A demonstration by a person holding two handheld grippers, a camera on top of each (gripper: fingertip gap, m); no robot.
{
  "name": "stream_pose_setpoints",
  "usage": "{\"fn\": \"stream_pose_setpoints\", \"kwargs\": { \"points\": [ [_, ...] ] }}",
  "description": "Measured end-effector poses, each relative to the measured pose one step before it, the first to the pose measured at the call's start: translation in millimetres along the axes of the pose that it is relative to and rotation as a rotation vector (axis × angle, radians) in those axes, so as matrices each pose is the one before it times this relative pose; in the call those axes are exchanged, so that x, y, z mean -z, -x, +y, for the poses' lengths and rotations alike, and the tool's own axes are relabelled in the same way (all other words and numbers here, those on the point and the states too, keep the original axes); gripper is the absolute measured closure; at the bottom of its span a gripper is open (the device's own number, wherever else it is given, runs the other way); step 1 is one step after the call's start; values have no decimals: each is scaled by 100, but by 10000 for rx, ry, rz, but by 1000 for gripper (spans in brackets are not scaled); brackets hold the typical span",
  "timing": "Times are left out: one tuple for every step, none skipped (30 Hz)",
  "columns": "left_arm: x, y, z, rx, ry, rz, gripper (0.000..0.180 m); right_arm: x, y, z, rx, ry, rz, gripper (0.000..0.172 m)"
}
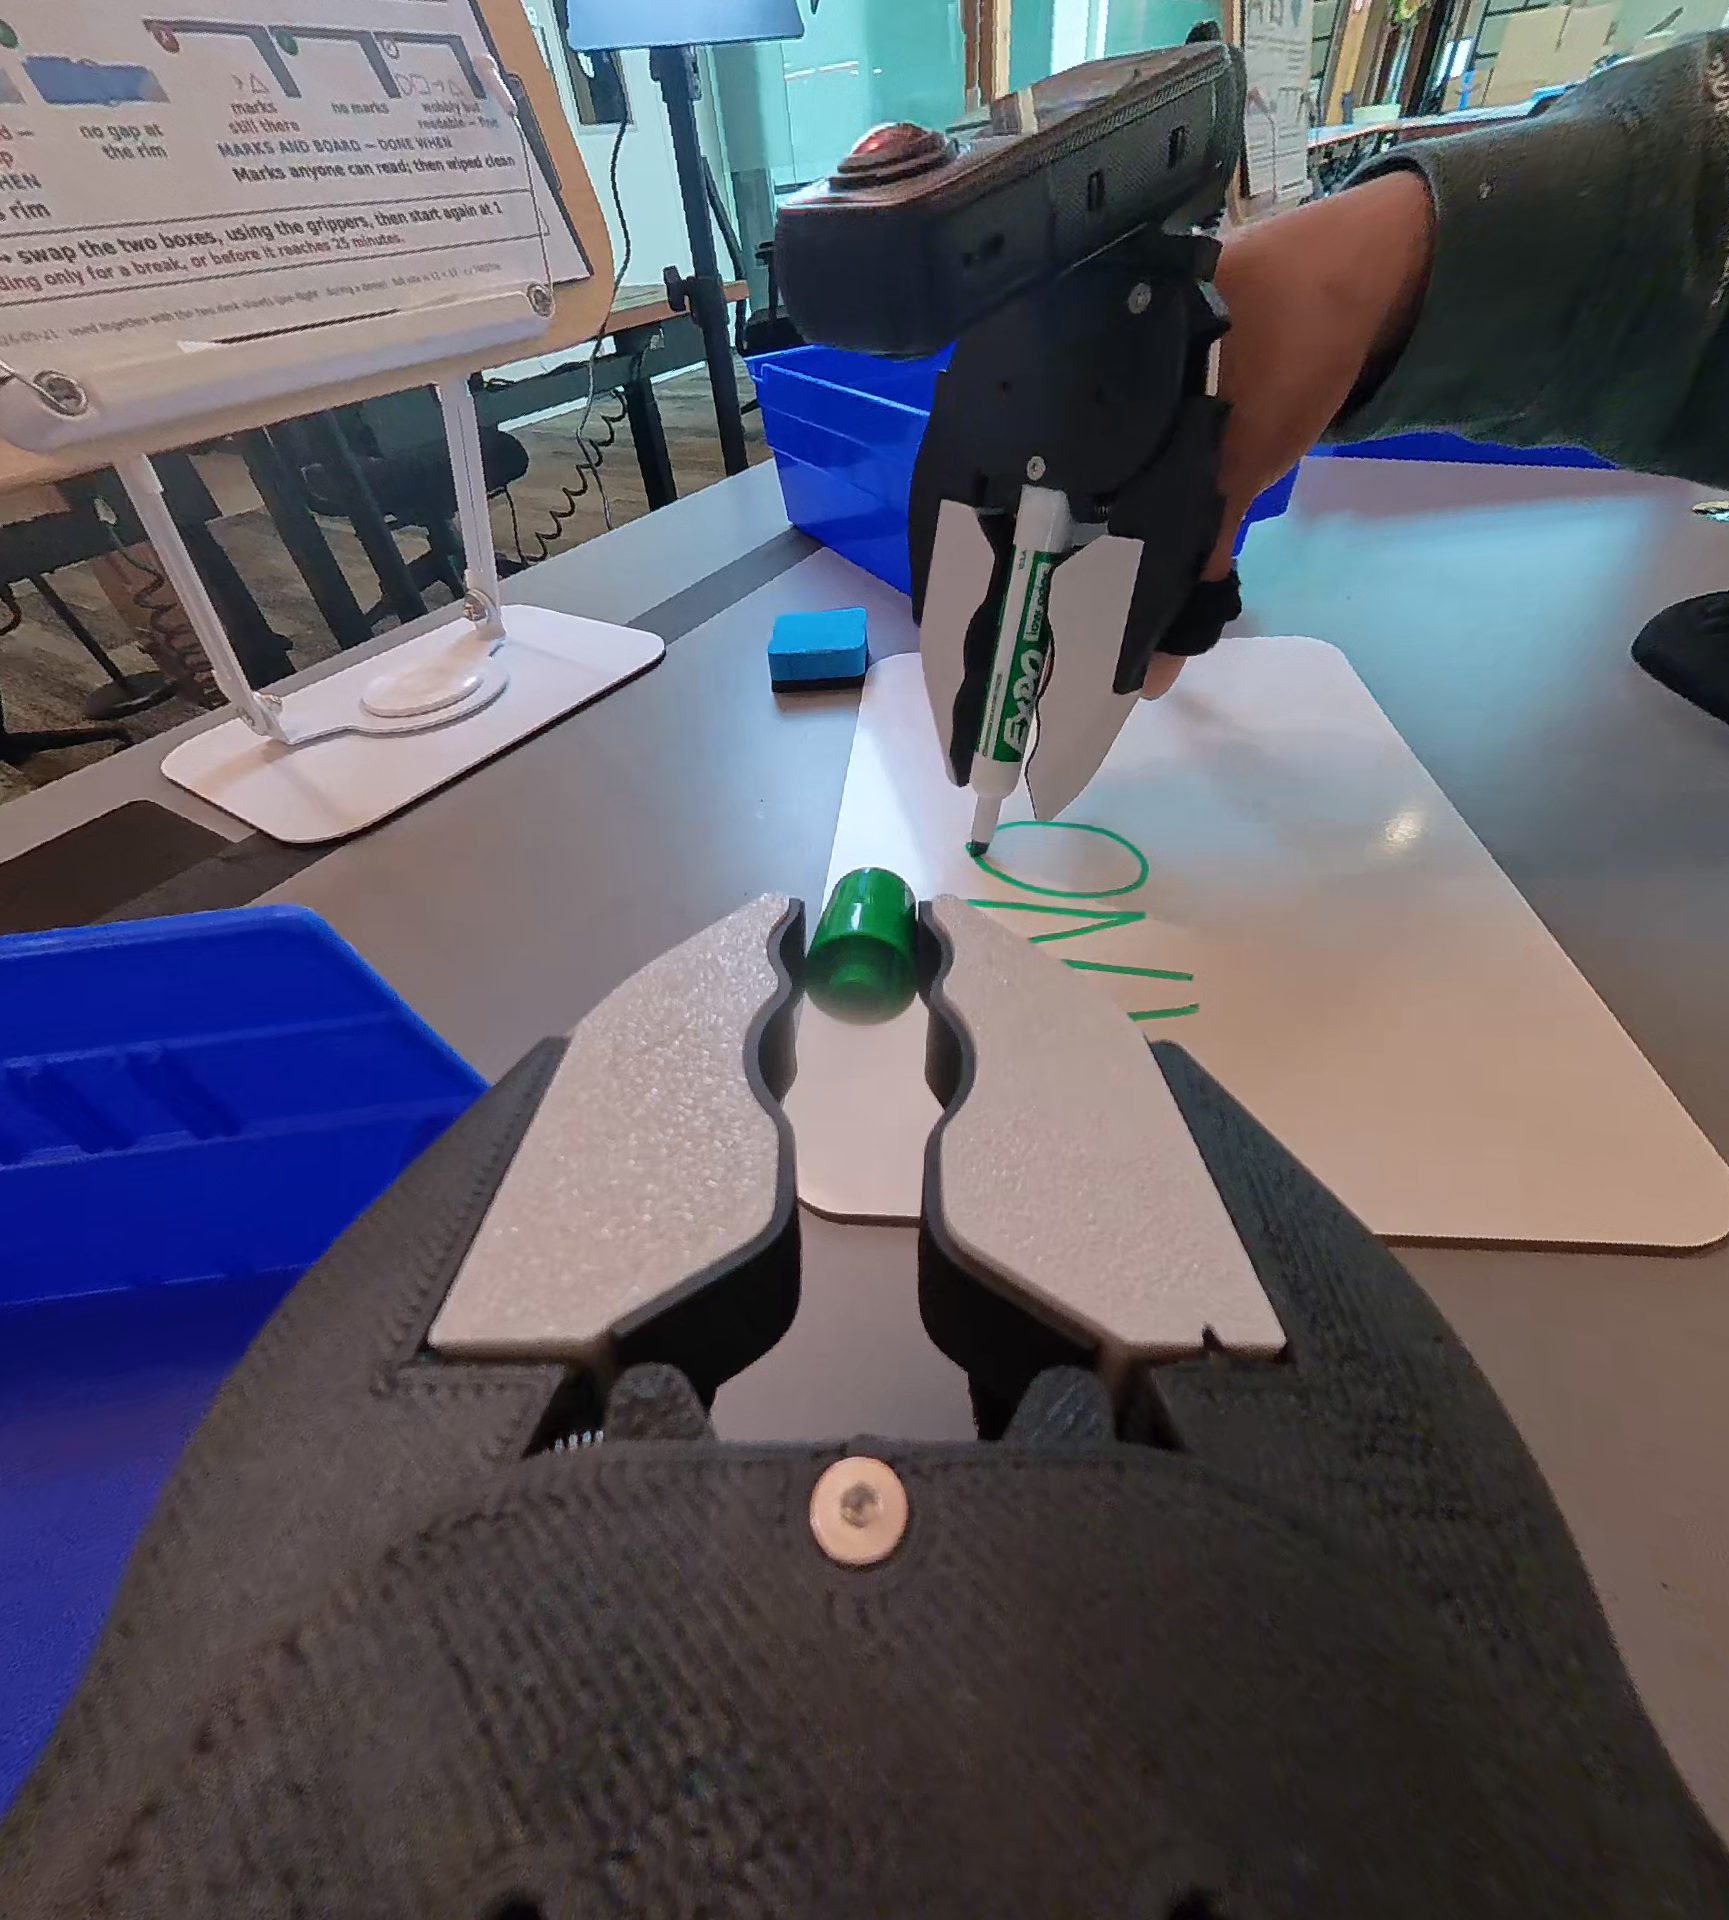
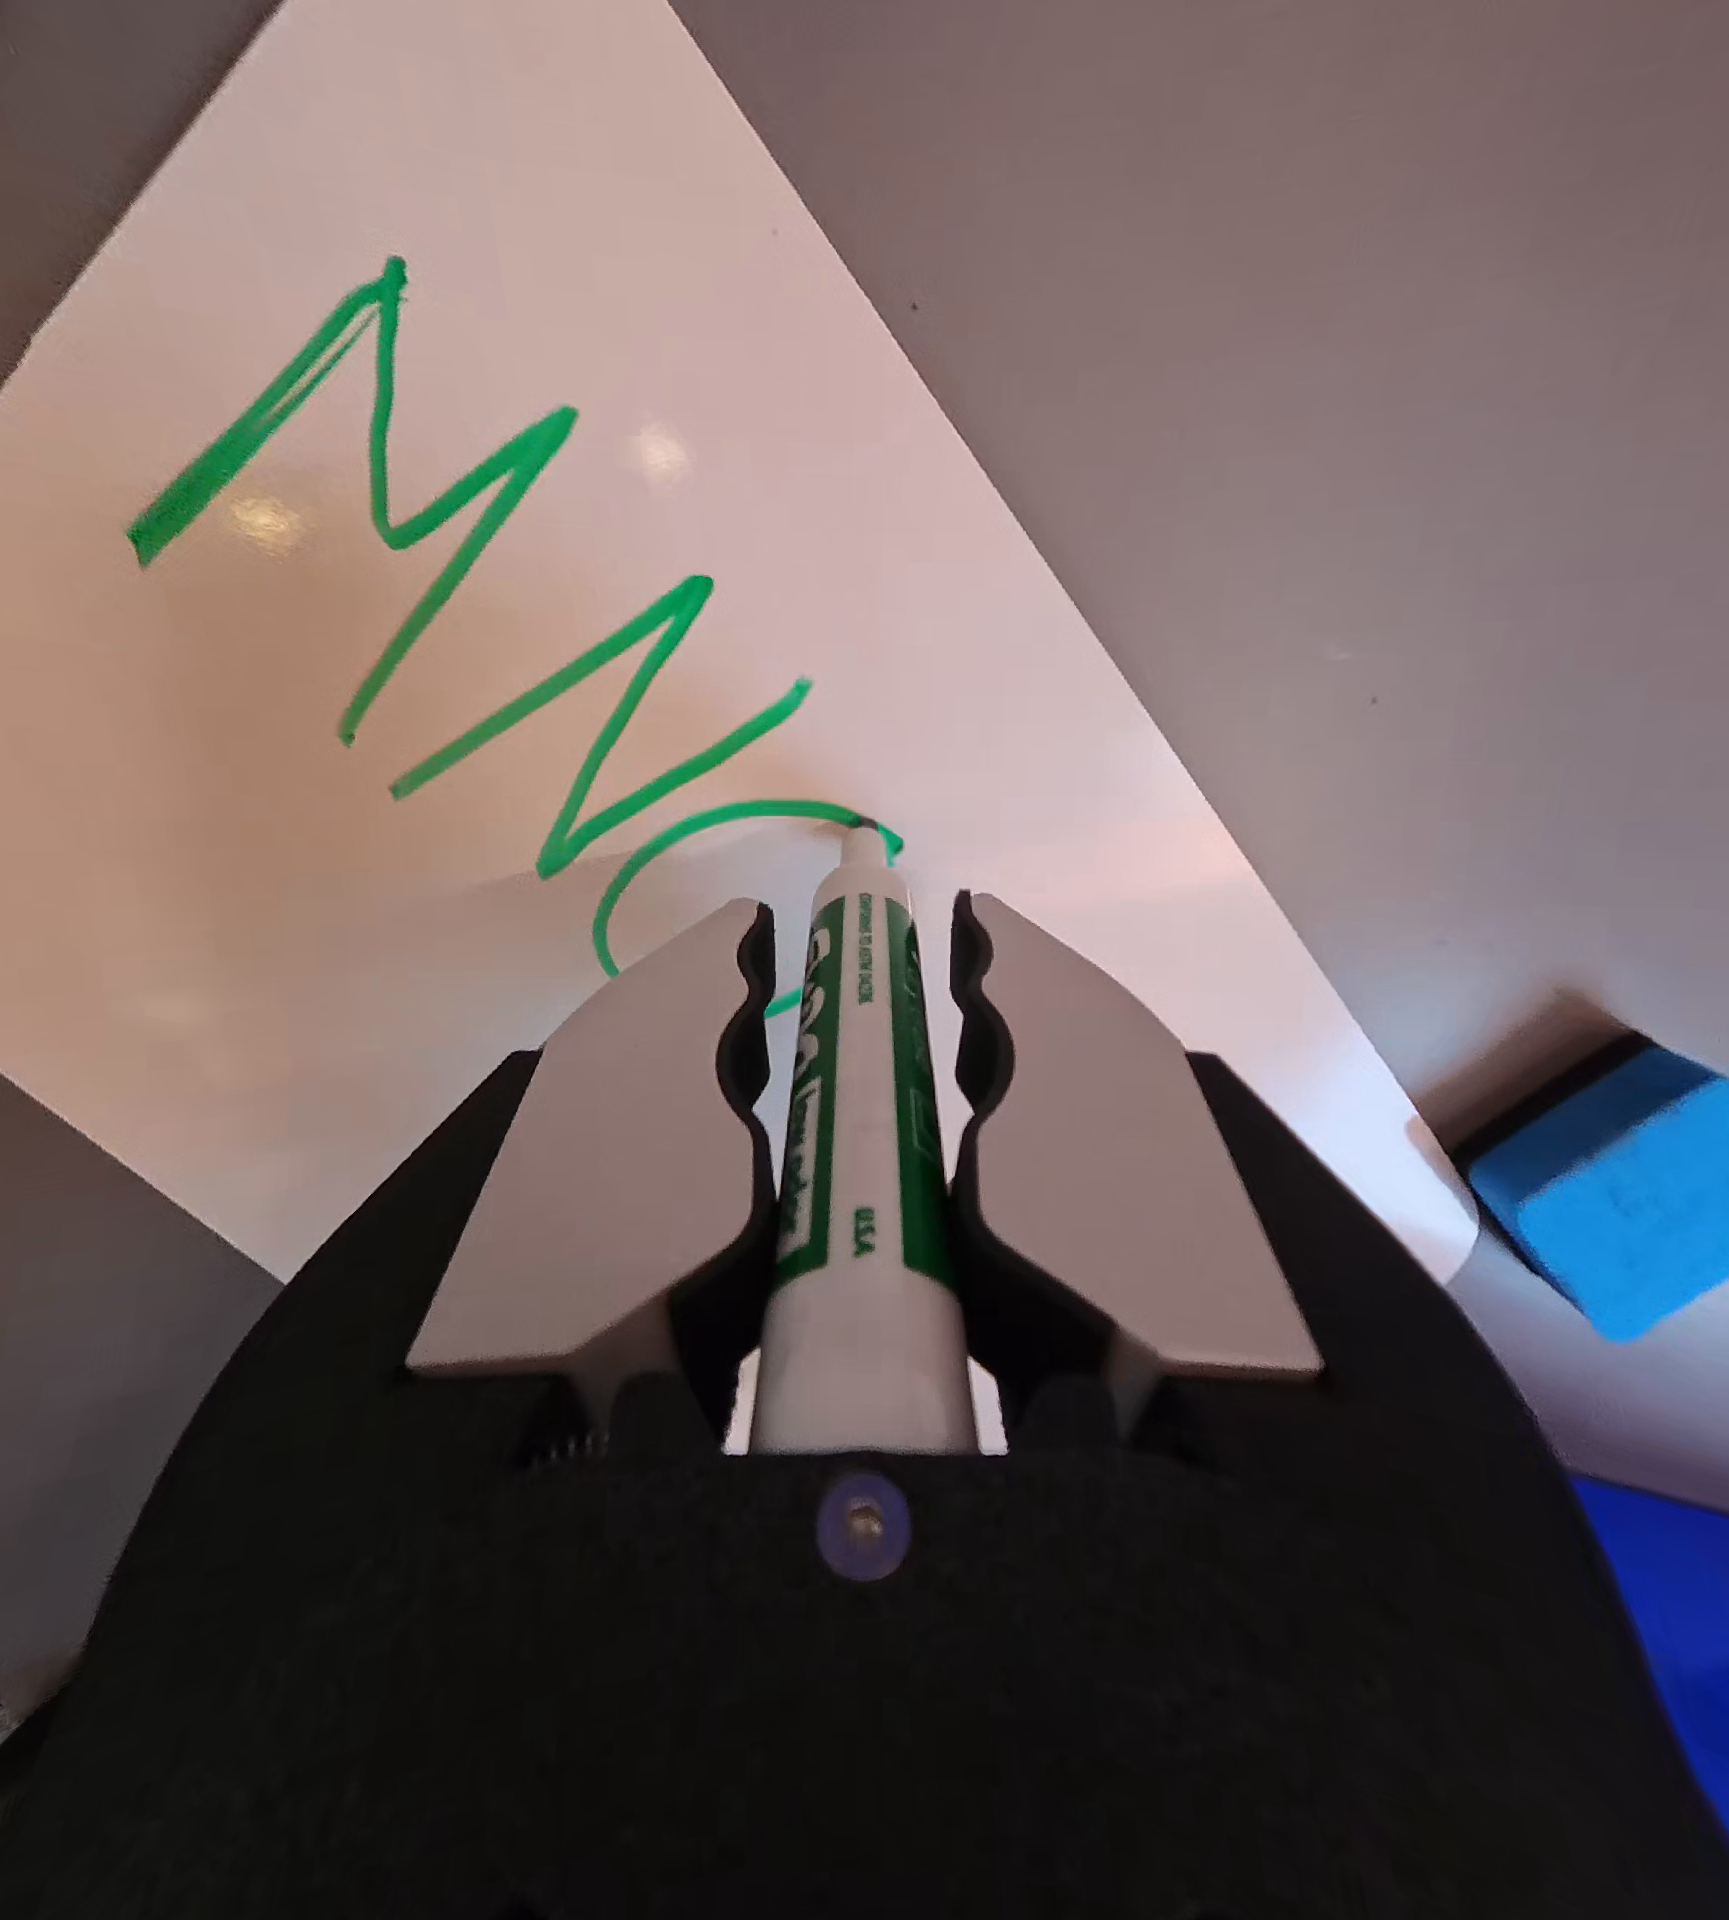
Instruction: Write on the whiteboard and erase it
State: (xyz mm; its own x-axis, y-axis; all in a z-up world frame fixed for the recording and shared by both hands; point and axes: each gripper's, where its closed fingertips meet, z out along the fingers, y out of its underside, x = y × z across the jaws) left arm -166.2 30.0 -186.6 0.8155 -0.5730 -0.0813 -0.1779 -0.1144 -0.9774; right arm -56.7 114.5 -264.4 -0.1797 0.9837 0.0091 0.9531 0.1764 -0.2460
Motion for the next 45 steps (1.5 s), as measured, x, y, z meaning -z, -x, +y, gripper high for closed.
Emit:
{"fn": "stream_pose_setpoints", "kwargs": {
  "points": [
    [-7, 5, 14, 2, 4, -1, 160, 31, 246, -157, 88, -36, -63, 137],
    [10, 4, 15, 10, 1, 3, 160, 213, 218, -130, 1, -146, -70, 137],
    [6, 1, -12, 8, -3, 2, 160, 380, 70, -6, -71, -157, -37, 137],
    [-4, -8, -12, -6, -9, -1, 160, 447, -211, 207, -71, -96, 106, 137],
    [-27, -18, 16, -7, 11, 7, 160, 429, -351, 358, -83, -42, 153, 137],
    [-45, -20, 65, 5, 28, 13, 160, 329, -302, 452, -131, -11, 83, 137],
    [-50, -24, 69, 10, 24, 13, 160, 207, -284, 498, -115, 22, 75, 137],
    [-33, -44, 53, 5, 18, 12, 160, 108, -277, 541, -79, 66, 96, 137],
    [-16, -32, -15, -16, 2, -2, 160, 49, -222, 454, -62, 38, 76, 137],
    [11, -25, -28, -25, -5, -8, 160, 20, -156, 297, -65, -28, 32, 137],
    [-3, -23, -27, -13, -2, -8, 160, 0, -97, 198, -68, -34, -14, 136],
    [-4, 1, 15, 3, 5, -9, 160, -35, -91, 135, -22, -29, 4, 137],
    [-15, 8, 53, 12, 12, -6, 160, -79, -148, 94, 5, -2, 42, 137],
    [-26, 11, 61, 14, 21, -1, 160, -87, -114, 60, 6, 9, 19, 137],
    [-13, 3, 43, 9, 13, 0, 160, -95, -112, -34, -13, -21, 8, 137],
    [-11, 5, 21, 3, 11, 3, 160, -77, -72, -96, -16, -38, -25, 137],
    [3, 4, 6, -4, 5, -1, 160, -73, -65, -102, -9, -20, -21, 137],
    [10, 5, -3, -2, -4, -1, 160, -92, -109, -111, 10, -8, 16, 137],
    [12, 7, -7, 7, -1, 4, 160, -88, -84, -102, 5, -1, -1, 137],
    [9, 8, 0, 6, -3, 3, 160, -89, -78, -105, 3, -3, -4, 137],
    [5, 14, -7, 3, 0, 5, 160, -100, -115, -83, 3, 8, 17, 137],
    [17, -4, 2, 2, -3, 10, 160, -105, -117, -60, 9, 2, 26, 137],
    [4, -9, -19, -2, 0, 9, 160, -122, -92, -18, -17, 10, -7, 137],
    [19, 7, -14, -6, -7, -4, 160, -129, -58, 48, -33, 25, -28, 137],
    [17, -2, -32, 1, -13, 0, 160, -140, -31, 165, -20, 67, -28, 137],
    [7, -13, -41, 5, -10, 4, 160, -155, 87, 326, 21, 145, -44, 137],
    [12, -4, -18, -4, -8, -3, 160, 20, 122, 98, 21, -34, -16, 137],
    [-3, -10, -3, -10, 0, -4, 160, 73, 277, 230, -47, 37, -87, 137],
    [-14, -19, 17, 0, 10, 6, 160, 87, 393, 282, -21, 34, -94, 137],
    [-19, -12, 41, 4, 12, 8, 160, 98, 485, 357, -18, 43, -107, 137],
    [-22, -13, 30, 0, 13, 6, 160, 124, 593, 443, -19, 63, -123, 138],
    [-4, -33, 3, -4, 6, 4, 160, 146, 618, 507, 3, 74, -96, 137],
    [-14, -30, -20, -13, -3, 1, 160, 125, 644, 535, 25, 80, -80, 137],
    [-28, -21, 3, -20, 10, 0, 160, 121, 740, 510, 37, 81, -130, 137],
    [-24, -20, 11, -23, 17, 2, 160, 98, 661, 433, 52, 69, -96, 137],
    [-24, 3, 7, -17, 12, -3, 160, 53, 384, 265, 56, 12, 39, 137],
    [-16, 1, 5, -3, 7, 4, 160, 30, 304, 81, 28, -40, -17, 137],
    [-2, 2, -17, 9, 3, -1, 160, 32, 76, -150, -12, -132, 4, 137],
    [5, 5, -31, 3, -10, -8, 160, 74, -294, -358, -51, -197, 110, 137],
    [19, -3, -11, -5, -3, -14, 160, 126, -456, -486, -67, -230, 92, 137],
    [14, -21, -23, -18, 0, -16, 160, 146, -539, -597, -77, -262, 41, 137],
    [3, -7, 3, -16, 5, -13, 160, 101, -640, -525, -88, -194, 52, 137],
    [7, -14, 3, -8, 3, -6, 160, -5, -787, -352, -73, -74, 128, 137],
    [-11, -10, 15, 0, 7, 5, 160, -92, -744, -268, -56, -38, 118, 137],
    [-22, -1, 55, 3, 15, 10, 160, -184, -513, -190, -92, -18, -23, 137]
  ]
}}
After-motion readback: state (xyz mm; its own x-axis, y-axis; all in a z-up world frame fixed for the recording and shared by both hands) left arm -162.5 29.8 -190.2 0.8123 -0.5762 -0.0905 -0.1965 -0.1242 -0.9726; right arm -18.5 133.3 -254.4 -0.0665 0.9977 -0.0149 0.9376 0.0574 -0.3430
